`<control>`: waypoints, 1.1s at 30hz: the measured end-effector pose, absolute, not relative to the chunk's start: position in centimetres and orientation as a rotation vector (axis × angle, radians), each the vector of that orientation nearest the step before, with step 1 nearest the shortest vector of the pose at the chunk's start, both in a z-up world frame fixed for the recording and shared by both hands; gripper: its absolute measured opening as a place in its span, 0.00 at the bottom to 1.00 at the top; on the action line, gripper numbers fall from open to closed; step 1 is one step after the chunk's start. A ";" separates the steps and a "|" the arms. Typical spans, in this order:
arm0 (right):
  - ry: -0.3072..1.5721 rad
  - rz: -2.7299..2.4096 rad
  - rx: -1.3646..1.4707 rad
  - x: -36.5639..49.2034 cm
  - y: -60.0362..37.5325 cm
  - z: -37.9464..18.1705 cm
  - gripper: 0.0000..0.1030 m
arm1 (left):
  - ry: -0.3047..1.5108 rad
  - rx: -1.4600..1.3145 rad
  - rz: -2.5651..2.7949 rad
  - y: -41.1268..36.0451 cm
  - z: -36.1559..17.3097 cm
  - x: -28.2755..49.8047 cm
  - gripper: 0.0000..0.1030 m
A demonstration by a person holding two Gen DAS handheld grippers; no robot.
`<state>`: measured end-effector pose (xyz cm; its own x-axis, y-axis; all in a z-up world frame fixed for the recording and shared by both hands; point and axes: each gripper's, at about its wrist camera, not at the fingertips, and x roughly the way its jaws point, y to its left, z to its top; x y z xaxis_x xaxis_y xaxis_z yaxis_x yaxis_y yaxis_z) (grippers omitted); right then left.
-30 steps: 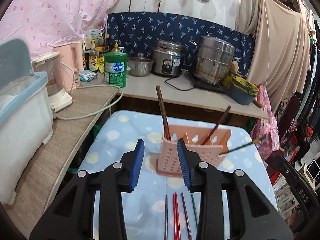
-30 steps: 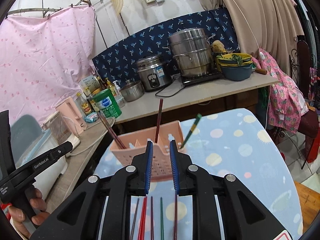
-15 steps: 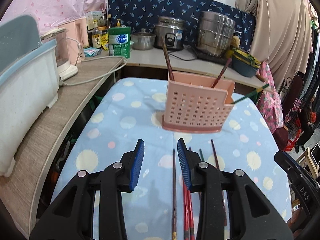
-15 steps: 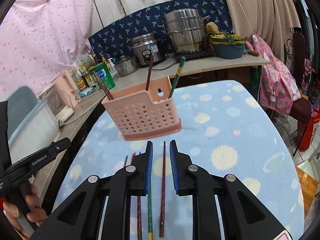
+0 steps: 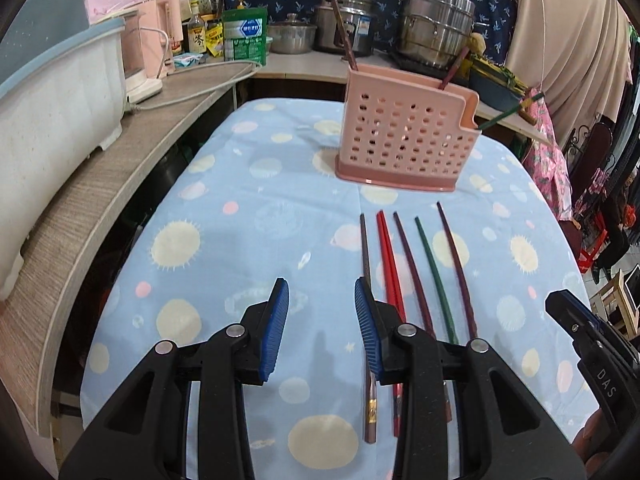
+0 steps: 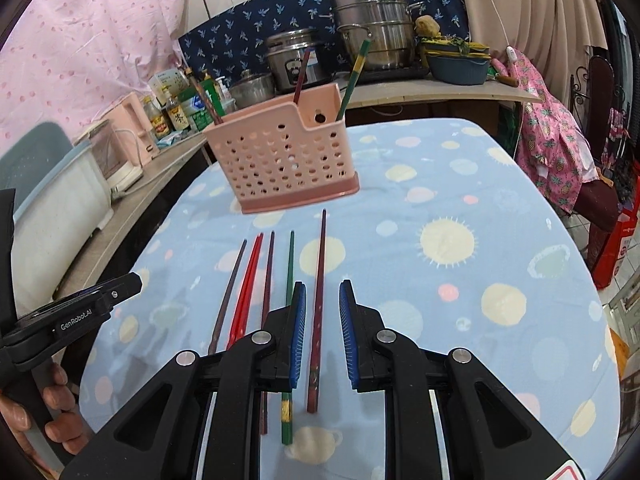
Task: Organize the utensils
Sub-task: 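Move both open tools back down to the remaining chopsticks, then grasp a dark red chopstick with the right tool while the left tool grasps a brown chopstick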
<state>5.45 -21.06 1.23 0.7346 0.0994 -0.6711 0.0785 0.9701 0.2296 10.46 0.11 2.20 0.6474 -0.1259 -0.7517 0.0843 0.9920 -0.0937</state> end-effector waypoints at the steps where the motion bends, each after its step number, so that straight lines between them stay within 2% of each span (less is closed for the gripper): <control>1: 0.756 0.013 0.248 5.3 -20.9 0.9 0.17 | 0.867 -0.051 -0.121 0.1 1.9 10.3 0.32; 15: 0.856 0.027 0.218 5.3 -19.4 -3.6 0.17 | 0.975 -0.027 -0.138 -0.2 -2.6 8.2 0.32; 33: 0.904 0.036 0.199 5.1 -18.7 -5.8 0.17 | 1.033 -0.002 -0.155 -0.6 -4.4 7.2 0.36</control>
<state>5.15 -18.72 -5.80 0.6189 0.1146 -0.7770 0.0526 0.9810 0.1866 7.19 -0.62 -4.44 0.5020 -0.1296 -0.8551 0.1275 0.9890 -0.0751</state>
